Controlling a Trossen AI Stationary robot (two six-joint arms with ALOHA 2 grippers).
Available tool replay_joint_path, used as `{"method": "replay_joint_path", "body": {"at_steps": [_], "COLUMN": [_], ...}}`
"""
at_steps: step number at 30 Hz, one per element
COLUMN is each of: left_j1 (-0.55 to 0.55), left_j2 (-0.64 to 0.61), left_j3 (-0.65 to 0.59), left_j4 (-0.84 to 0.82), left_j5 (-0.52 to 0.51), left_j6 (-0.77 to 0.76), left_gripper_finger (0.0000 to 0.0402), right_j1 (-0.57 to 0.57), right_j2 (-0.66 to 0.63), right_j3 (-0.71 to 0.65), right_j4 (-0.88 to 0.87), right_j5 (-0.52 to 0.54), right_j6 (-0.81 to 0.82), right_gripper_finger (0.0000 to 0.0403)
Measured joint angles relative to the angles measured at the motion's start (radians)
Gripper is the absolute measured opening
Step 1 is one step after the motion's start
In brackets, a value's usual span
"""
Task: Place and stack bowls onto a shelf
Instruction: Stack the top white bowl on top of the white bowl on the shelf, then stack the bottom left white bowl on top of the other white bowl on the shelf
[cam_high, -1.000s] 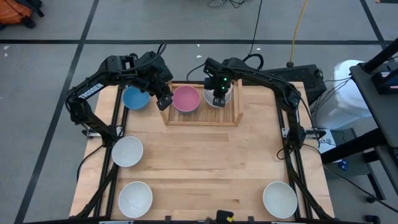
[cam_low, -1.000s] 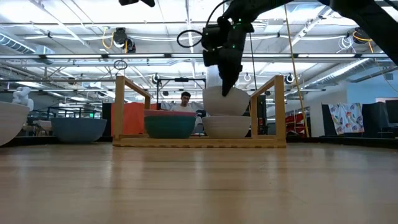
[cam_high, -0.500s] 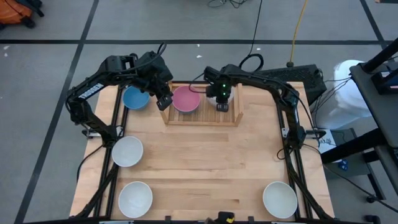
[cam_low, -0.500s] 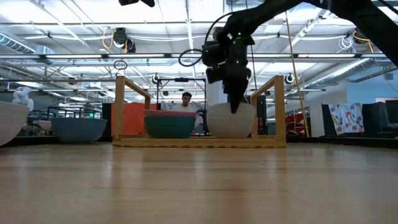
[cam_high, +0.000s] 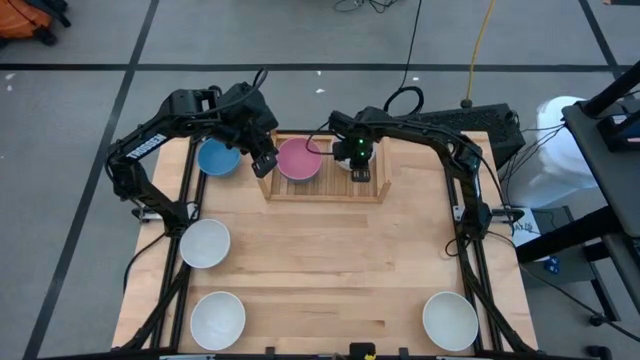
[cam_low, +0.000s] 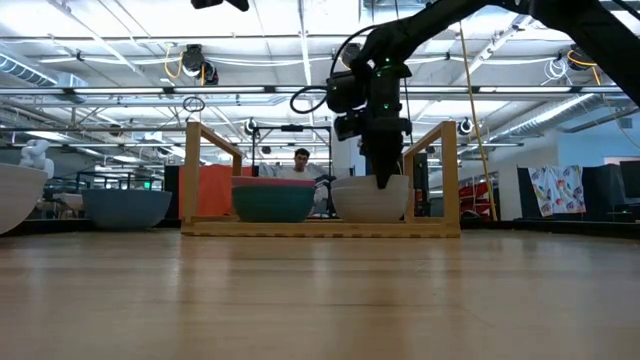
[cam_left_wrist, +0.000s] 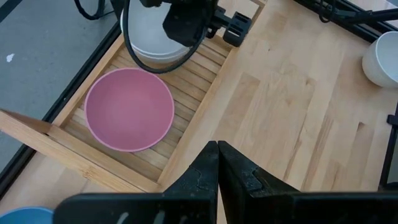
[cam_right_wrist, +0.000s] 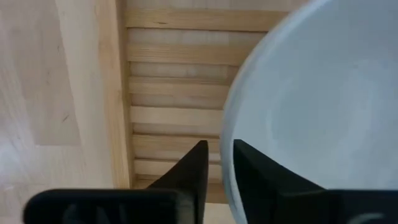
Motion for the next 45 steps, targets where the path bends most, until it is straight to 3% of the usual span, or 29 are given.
{"method": "replay_joint_path", "body": {"at_steps": [8,14,26,37,45], "left_j1": [0.000,0.000,-0.029,-0.033,-0.062], "left_j2": [0.000,0.000,0.002,0.026,0.025], "left_j3": [0.000,0.000,0.000,-0.009,-0.142], "left_j4": [0.000,-0.042,-0.090,-0.091,-0.145], "left_j5": [0.000,0.000,0.064,0.079,0.113], "left_j6": [0.000,0.017,0.244,0.122,0.070], "left_gripper_finger": [0.0006,0.0006,0.0002,0.0061,0.0087], "right_j1": [0.014,0.028,0.047,0.046,0.047], "right_j2": [-0.052,-0.161,-0.472,-0.679,-0.762], "right_j3": [0.000,0.000,0.000,0.000,0.000], "right_j4": [0.016,0.011,0.062,0.155,0.160], "right_j5": [0.006,0.007,0.008,0.012,0.167], "right_j6": [-0.041,-0.048,-0.048,0.029,0.046], "right_gripper_finger": [0.0136,0.0162,0.0164,0.0164,0.0164]}}
